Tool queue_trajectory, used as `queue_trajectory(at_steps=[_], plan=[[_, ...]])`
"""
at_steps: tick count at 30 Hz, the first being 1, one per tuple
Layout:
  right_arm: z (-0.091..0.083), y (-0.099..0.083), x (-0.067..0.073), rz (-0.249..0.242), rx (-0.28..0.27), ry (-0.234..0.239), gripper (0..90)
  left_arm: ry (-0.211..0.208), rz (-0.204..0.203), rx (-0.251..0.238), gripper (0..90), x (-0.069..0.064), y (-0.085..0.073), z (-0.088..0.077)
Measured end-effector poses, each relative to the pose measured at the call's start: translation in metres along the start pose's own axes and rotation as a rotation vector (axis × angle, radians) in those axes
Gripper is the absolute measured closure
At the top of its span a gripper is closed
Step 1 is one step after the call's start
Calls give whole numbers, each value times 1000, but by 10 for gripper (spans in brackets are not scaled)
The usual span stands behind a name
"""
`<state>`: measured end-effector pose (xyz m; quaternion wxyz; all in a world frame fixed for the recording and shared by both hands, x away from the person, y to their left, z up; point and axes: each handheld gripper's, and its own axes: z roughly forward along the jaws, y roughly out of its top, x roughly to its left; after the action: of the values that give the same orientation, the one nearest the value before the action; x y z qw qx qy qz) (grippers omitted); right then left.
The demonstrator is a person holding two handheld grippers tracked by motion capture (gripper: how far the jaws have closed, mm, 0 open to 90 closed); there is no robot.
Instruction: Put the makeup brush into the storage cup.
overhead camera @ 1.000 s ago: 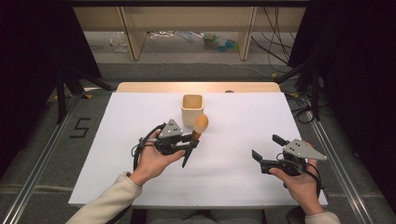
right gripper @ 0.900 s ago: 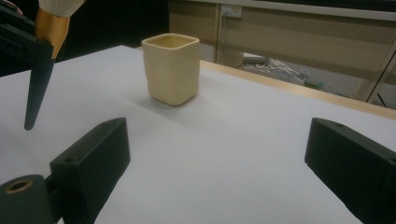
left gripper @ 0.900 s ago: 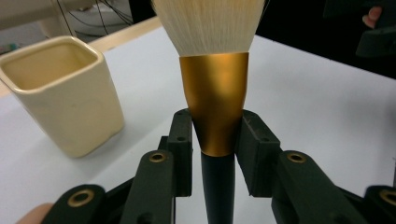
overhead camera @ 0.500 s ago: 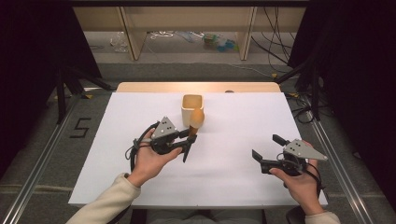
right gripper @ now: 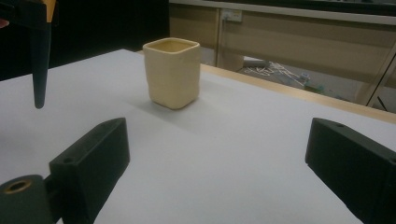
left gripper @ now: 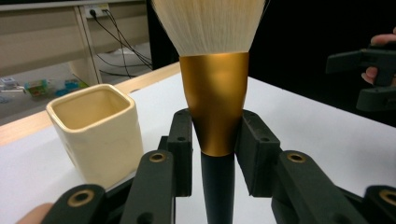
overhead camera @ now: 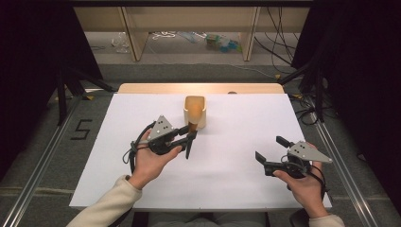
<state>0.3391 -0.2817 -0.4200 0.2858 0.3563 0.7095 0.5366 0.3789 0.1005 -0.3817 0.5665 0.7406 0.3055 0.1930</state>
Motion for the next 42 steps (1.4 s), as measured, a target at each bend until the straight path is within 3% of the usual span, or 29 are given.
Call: queue_trajectory(at_steps=[21,42], plan=[[-1,1,0,1,-8,-4,62,42,-29,-98,684,7,9,-10],[-1,1,0,-2,-7,-5,59,53,-34,-134,685,13,18,-11]])
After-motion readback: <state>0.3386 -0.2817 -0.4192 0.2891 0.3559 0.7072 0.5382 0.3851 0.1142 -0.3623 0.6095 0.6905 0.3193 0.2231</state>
